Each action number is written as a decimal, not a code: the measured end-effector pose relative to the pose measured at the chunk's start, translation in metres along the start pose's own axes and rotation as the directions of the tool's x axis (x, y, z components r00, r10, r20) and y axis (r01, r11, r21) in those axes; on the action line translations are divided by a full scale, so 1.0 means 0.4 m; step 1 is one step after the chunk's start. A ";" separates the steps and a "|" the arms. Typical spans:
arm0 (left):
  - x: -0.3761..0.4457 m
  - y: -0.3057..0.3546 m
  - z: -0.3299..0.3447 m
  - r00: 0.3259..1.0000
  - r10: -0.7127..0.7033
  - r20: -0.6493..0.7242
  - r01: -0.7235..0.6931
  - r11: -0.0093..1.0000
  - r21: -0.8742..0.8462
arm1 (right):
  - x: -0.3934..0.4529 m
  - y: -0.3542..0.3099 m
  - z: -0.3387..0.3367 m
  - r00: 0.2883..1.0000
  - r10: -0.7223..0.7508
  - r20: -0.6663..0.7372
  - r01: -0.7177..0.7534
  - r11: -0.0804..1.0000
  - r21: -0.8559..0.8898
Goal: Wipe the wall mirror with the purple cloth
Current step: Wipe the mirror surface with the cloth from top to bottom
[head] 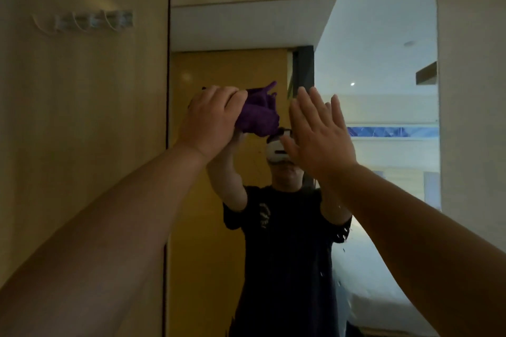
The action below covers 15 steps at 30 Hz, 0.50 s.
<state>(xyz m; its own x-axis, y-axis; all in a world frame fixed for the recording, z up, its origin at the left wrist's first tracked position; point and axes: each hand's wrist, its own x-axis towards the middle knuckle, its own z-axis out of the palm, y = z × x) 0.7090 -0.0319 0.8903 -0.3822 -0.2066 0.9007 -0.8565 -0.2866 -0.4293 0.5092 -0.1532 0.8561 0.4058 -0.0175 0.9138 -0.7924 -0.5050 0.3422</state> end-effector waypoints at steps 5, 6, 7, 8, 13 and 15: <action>0.081 -0.085 -0.016 0.994 -0.028 -0.104 0.030 0.999 0.017 | 0.009 -0.009 0.030 0.999 0.031 0.017 -0.031 1.000 -0.003; 0.098 -0.094 -0.017 0.994 -0.030 -0.108 0.032 0.999 0.022 | 0.009 -0.008 0.033 0.999 0.033 0.012 -0.033 0.999 -0.005; 0.117 -0.099 -0.019 0.993 -0.037 -0.110 0.041 0.999 0.027 | 0.009 -0.005 0.034 0.999 0.032 0.012 -0.032 0.999 -0.004; 0.136 -0.103 -0.023 0.992 -0.050 -0.118 0.054 0.998 0.037 | 0.009 -0.003 0.034 1.000 0.029 0.012 -0.029 1.000 -0.002; 0.201 -0.144 -0.012 0.991 -0.090 -0.103 0.097 0.993 0.067 | 0.009 0.000 0.036 1.000 0.023 -0.014 -0.023 1.000 0.011; 0.191 -0.164 0.010 0.993 -0.115 0.040 0.116 0.993 -0.030 | 0.008 0.001 0.039 1.000 0.017 -0.018 -0.017 1.000 0.012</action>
<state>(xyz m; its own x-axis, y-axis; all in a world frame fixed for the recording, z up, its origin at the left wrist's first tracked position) 0.7374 -0.0328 0.9870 -0.2669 -0.2094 0.9407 -0.9052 -0.2804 -0.3192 0.5172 -0.1668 0.8557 0.3836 -0.0105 0.9235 -0.7937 -0.5149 0.3238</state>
